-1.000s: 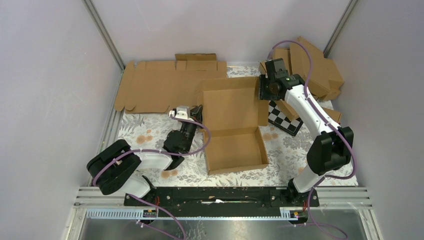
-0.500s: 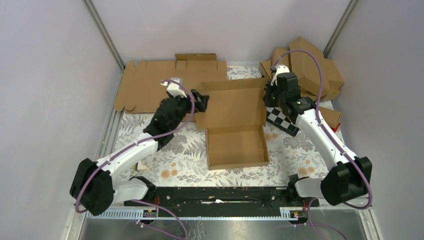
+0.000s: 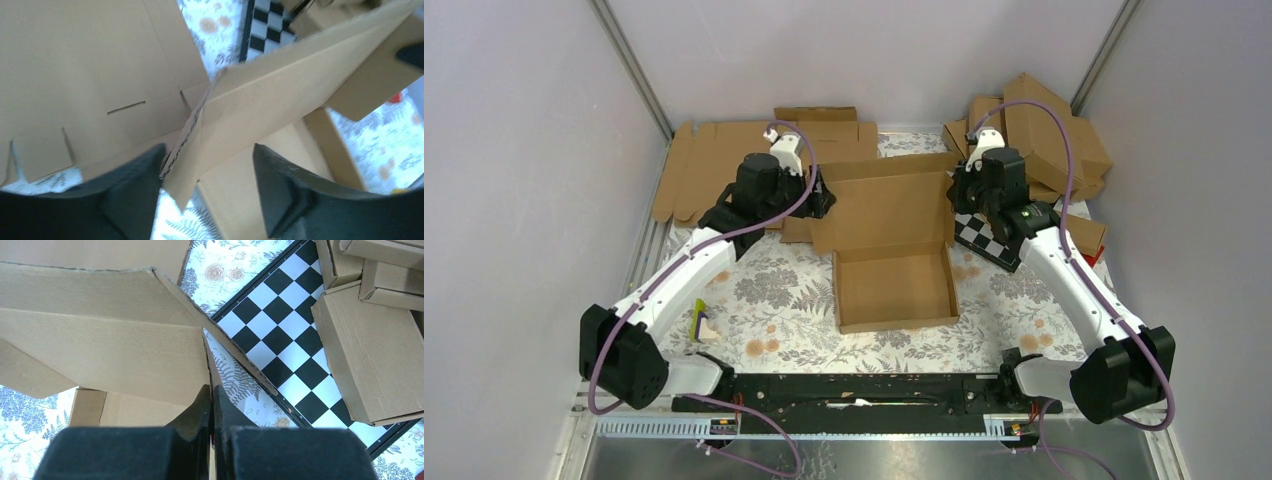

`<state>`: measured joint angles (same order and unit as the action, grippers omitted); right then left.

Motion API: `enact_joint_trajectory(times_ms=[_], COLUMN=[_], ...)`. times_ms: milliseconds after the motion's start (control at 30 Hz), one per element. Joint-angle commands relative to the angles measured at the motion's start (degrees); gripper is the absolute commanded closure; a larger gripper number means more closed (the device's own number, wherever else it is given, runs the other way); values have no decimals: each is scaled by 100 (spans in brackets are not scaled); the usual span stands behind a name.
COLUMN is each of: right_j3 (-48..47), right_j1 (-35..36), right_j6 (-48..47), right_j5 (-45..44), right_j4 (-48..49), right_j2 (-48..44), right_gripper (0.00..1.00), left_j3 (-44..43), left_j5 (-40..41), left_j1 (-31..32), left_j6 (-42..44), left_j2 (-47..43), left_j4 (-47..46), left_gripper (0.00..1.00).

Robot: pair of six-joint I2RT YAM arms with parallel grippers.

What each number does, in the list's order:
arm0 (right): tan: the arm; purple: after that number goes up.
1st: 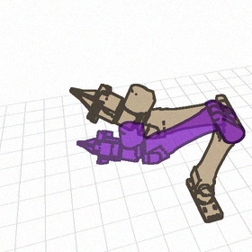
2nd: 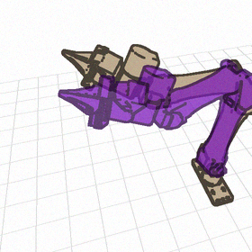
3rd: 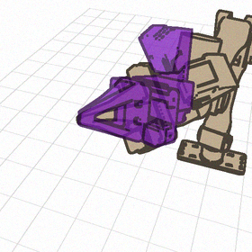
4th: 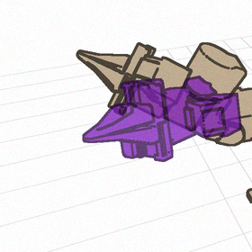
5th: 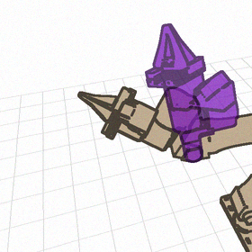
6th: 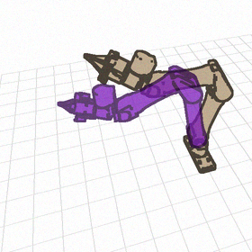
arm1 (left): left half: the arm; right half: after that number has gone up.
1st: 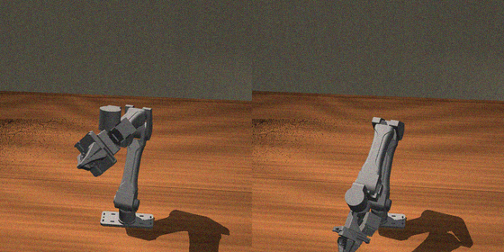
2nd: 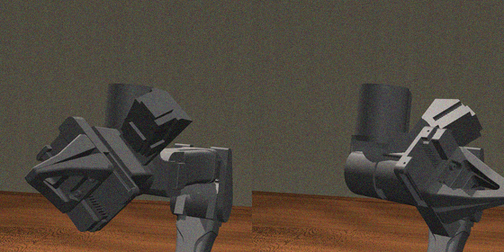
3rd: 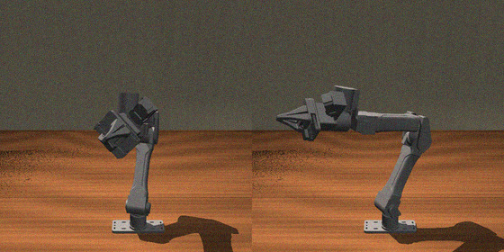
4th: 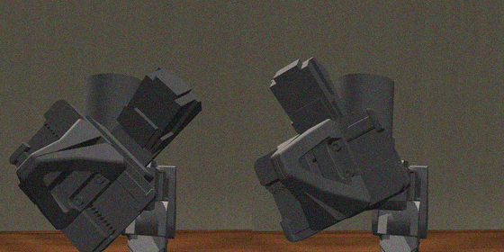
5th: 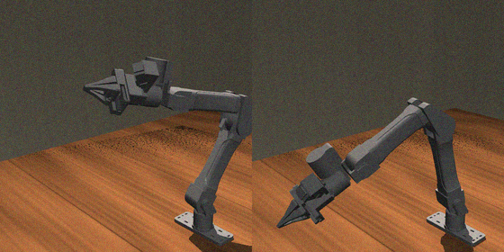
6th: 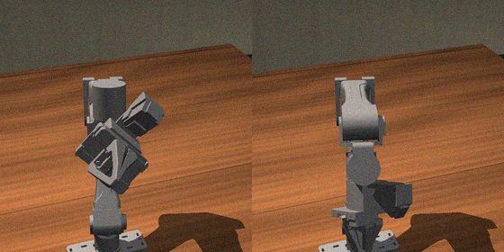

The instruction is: Fold the paper box

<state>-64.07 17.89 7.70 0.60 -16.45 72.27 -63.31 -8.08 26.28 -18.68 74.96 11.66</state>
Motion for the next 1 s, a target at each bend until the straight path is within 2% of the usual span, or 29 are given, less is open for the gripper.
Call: enact_joint_trajectory(times_ms=[0, 133, 167, 233, 300, 367, 500, 700, 800, 967], right_j3=[-258, -272, -271, -272, -259, -269, -77, 377, 890, 1094], right_j1=[92, 117, 118, 131, 137, 145, 147, 151, 161, 188], right_j6=[-31, -31, -20, -9, 31, 100, 427, 918, 1239, 1398], right_j5=[67, 41, 48, 48, 31, 20, 0, -771, -819, -785], right_j4=[120, 116, 120, 121, 124, 135, 491, 1228, 1839, 2204], right_j2=[-41, -81, -78, -81, -89, -101, -421, -1143, -1571, -1720], right_gripper=[100, 100, 100, 100, 100, 100, 100, 100, 100, 100], left_j3=[-308, -599, -651, -699, -686, -743, -861, -355, -82, -356], left_j5=[-299, -184, -155, -155, -265, -309, 553, 1694, 2153, 2564], left_j1=[-18, -18, -18, -16, 14, 139, 757, 1486, 1698, 1756], left_j6=[355, 395, 392, 362, 335, 367, 430, 167, 109, 223], left_j2=[116, 362, 396, 407, 368, 357, 270, -213, -366, -367], left_j4=[298, 630, 690, 740, 719, 715, 590, -1096, -1833, -1813], left_gripper=[41, 58, 65, 86, 100, 100, 100, 100, 100, 100])
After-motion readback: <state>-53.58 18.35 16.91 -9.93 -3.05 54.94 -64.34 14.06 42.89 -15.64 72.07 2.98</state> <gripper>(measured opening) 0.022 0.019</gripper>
